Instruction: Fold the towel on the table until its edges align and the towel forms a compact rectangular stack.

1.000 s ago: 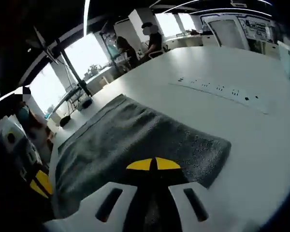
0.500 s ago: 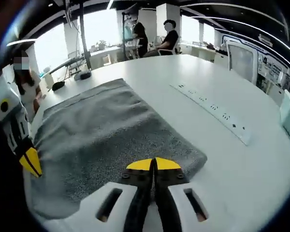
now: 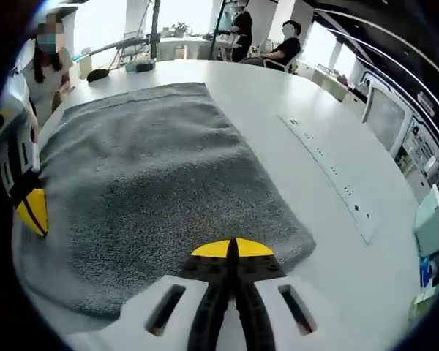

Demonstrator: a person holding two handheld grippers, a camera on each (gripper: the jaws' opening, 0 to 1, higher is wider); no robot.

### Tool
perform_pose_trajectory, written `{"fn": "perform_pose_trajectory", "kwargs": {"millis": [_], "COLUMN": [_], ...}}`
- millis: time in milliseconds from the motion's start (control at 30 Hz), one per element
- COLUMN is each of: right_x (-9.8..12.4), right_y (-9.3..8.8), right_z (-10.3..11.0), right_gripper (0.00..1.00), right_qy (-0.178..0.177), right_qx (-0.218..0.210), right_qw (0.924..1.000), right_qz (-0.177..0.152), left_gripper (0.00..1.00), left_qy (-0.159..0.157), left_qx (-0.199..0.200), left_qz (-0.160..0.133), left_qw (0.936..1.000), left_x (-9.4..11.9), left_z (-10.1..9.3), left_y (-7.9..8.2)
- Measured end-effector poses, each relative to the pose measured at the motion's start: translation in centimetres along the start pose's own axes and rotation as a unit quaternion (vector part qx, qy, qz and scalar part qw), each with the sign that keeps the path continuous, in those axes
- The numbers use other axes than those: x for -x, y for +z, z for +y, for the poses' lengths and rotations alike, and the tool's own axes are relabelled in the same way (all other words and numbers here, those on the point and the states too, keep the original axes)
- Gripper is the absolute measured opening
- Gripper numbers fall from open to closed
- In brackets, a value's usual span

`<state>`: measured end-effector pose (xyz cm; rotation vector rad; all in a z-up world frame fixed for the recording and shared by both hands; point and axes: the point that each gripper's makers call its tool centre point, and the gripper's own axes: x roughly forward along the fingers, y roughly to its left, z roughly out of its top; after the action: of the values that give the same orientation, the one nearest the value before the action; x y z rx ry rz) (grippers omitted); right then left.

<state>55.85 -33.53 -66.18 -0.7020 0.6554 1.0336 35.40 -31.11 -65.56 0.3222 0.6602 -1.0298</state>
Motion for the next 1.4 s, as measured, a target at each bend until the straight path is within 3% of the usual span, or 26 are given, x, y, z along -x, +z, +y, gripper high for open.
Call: {"fn": "perform_pose_trajectory", "kwargs": {"millis": [67, 167, 233, 333, 400, 433, 500, 633, 767, 933, 1000, 1133, 1400], "right_x": [0.1, 0.2, 0.2, 0.0, 0.0, 0.0, -0.1, 0.4, 0.8, 1.5, 1.6, 2.2, 3.2], "right_y": [0.0, -0.3, -0.2, -0.3, -0.5, -0.5, -0.5, -1.1, -1.6, -2.5, -2.7, -3.4, -4.7], "right_z": [0.0, 0.0, 0.1, 0.3, 0.3, 0.3, 0.2, -0.1, -0.1, -0.1, -0.1, 0.1, 0.3], "right_gripper": [0.0, 0.0, 0.0, 0.0, 0.0, 0.0, 0.0, 0.0, 0.0, 0.0, 0.0, 0.0, 0.0], "right_qy": [-0.005, -0.035, -0.059, -0.092, -0.103, -0.107, -0.11, -0.112, -0.095, -0.076, -0.08, -0.083, -0.061], "right_qx": [0.028, 0.05, 0.12, 0.238, 0.28, 0.283, 0.275, 0.217, 0.204, 0.137, 0.122, 0.121, 0.07], "right_qw": [0.9996, 0.9977, 0.9896, 0.9601, 0.9434, 0.9409, 0.9419, 0.9551, 0.9565, 0.9645, 0.9652, 0.9598, 0.9585], "right_qz": [0.004, 0.029, 0.055, 0.114, 0.145, 0.151, 0.159, 0.168, 0.186, 0.213, 0.217, 0.239, 0.27], "left_gripper": [0.01, 0.01, 0.01, 0.01, 0.01, 0.01, 0.01, 0.01, 0.01, 0.01, 0.01, 0.01, 0.01], "left_qy": [0.006, 0.021, 0.027, 0.035, 0.037, 0.038, 0.042, 0.054, 0.06, 0.063, 0.072, 0.084, 0.101], "left_qx": [-0.056, -0.13, -0.154, -0.173, -0.18, -0.183, -0.182, -0.193, -0.204, -0.196, -0.174, -0.176, -0.171], "left_qz": [-0.011, 0.001, 0.013, 0.027, 0.032, 0.034, 0.045, 0.069, 0.08, 0.088, 0.104, 0.143, 0.175], "left_qw": [0.9984, 0.9913, 0.9877, 0.9839, 0.9824, 0.9818, 0.9814, 0.9772, 0.9739, 0.9746, 0.9767, 0.9704, 0.9642], "left_x": [0.0, 0.0, -0.1, -0.2, -0.2, -0.2, 0.1, 0.6, 0.9, 1.3, 1.6, 1.8, 2.4], "left_z": [-0.2, -0.5, -0.6, -0.7, -0.7, -0.7, -0.4, -0.1, 0.1, 0.3, 0.6, 1.1, 1.9], "left_y": [0.0, -0.1, -0.1, -0.1, -0.2, -0.3, -0.6, -1.1, -1.4, -1.7, -1.8, -2.1, -2.4]}}
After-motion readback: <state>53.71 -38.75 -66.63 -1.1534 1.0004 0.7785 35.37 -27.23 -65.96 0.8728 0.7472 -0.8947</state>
